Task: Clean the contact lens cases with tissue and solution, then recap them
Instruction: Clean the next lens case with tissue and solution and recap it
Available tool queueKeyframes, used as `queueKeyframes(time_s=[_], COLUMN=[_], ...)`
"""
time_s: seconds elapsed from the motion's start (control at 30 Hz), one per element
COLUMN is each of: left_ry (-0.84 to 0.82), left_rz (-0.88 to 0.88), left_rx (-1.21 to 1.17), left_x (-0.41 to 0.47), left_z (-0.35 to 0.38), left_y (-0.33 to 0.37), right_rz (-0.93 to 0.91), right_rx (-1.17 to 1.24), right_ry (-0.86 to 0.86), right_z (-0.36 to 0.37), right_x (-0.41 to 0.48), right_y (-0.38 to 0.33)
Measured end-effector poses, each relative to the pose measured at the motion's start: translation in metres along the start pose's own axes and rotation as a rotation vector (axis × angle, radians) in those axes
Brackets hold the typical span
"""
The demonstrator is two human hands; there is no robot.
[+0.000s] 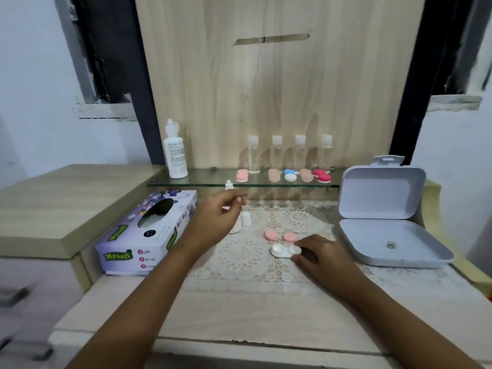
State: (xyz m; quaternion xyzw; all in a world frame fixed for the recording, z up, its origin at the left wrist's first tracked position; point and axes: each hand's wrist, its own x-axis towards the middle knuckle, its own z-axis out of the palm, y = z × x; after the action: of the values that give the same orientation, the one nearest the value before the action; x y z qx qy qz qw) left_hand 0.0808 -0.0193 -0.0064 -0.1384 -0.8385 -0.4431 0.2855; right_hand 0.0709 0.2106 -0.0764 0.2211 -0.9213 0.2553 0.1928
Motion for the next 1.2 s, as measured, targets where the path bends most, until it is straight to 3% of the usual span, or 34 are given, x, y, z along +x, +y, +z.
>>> queueKeyframes(time_s=[0.1,0.17,0.3,0.5,0.97,1.2], left_ry=[0.141,0.136,0.014,-0.312,-0.454,-0.346], left_rz=[-0.064,-0.153,-0.269,-0.257,-0.341,-0.289], left_rx=[0.236,0.422,0.672,0.899,1.1,1.024], left_x=[0.019,0.032,0.04,0.037,0.037,0.032], left_z=[-0.037,-0.061,-0.093,-0.106,-0.103,-0.102], left_y=[-0.015,-0.034,-0.067,-0.091,-0.103,-0.101], right_rz=[-0.003,-0.006,-0.012,-0.013,0.0,0.007], right_rx=[-0.002,-0.003,-0.003,-0.003,0.024,0.014], right_ry=[-0.004,-0.005,-0.005,-0.003,-0.019,-0.019], right_z=[0.001,0.001,0.001,0.002,0.004,0.003], right_x=[0.0,0.0,0.0,0.0,0.0,0.0], right_y=[0.001,0.001,0.001,0.003,0.004,0.004])
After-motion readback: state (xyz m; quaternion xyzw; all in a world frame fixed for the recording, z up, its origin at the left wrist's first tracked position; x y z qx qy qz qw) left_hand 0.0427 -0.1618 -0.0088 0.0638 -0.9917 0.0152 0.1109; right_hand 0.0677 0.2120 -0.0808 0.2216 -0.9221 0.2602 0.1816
